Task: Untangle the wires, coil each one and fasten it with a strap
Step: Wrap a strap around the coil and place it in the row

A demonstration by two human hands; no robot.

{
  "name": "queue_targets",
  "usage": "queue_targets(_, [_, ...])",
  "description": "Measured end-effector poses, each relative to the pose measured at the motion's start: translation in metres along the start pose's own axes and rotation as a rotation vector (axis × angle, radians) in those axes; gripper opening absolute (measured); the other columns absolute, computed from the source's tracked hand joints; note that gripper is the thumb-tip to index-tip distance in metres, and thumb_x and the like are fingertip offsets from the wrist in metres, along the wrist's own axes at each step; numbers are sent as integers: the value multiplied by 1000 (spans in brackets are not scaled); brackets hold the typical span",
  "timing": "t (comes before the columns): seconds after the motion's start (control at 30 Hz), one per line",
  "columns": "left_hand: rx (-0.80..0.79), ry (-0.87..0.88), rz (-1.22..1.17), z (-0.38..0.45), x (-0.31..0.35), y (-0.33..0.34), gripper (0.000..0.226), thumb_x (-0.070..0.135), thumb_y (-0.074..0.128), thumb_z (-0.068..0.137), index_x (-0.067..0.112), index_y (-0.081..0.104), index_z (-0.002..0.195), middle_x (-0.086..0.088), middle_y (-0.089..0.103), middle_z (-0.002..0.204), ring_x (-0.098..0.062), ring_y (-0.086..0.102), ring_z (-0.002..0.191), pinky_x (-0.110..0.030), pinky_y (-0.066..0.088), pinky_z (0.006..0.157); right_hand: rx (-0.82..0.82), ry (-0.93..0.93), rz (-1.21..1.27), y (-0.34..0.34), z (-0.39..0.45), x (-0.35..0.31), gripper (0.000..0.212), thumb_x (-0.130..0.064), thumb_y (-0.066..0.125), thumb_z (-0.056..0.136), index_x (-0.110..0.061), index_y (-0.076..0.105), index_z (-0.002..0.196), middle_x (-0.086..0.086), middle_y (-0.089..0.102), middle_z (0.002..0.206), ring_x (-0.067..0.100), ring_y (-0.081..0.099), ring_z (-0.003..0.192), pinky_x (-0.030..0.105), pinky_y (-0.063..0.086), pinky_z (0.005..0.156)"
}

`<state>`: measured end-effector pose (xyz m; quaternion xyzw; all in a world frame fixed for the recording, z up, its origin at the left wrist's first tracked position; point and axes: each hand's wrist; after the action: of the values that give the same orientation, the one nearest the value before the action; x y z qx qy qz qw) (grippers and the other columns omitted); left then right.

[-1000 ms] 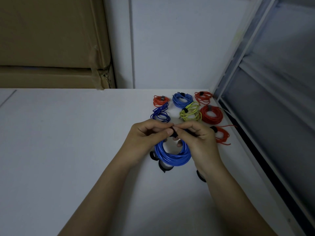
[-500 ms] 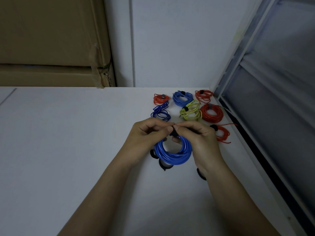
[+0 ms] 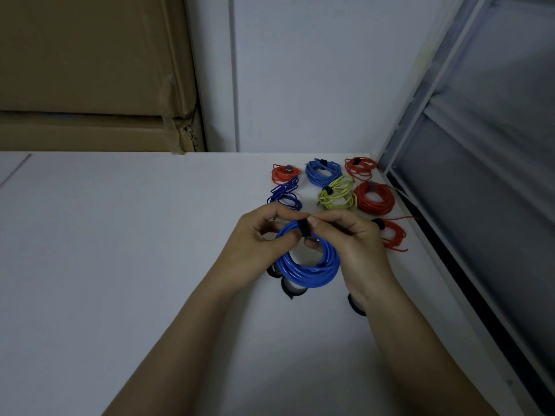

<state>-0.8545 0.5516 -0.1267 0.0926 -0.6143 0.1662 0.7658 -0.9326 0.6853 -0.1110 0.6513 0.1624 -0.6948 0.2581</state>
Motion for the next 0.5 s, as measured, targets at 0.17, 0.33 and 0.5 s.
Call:
queue_targets(0.17, [-54,13,-124,-1,1,-3,21,6,66,85,13,71,104,-3,74,93,-18,70,90,-25,52,84,7,-23,10,0,-1,-2,28,2,65,83,-22,76,74,4,74,79,17,71,77,21,55,65])
queue_targets(0.33, [-44,-34,-185,0,1,-4,29,22,60,88,8,70,111,-3,73,104,-18,67,102,-25,50,89,40,-35,13,-1,0,-2,26,0,66,83,-23,76,76,2,74,81,17,71,79,22,55,66])
queue_targets(0.5, [27,-15,-204,2,-1,-3,21,19,66,82,5,74,95,-12,73,93,-23,70,89,-26,54,83,5,-75,-47,2,-2,-1,23,3,65,84,-18,74,77,4,74,80,17,71,77,22,55,64])
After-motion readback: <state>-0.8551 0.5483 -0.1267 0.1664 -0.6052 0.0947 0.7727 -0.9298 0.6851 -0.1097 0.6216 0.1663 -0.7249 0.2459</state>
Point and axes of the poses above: each hand's wrist, its own z-axis towards the middle knuckle, its own y-axis out of the palm, x = y × z
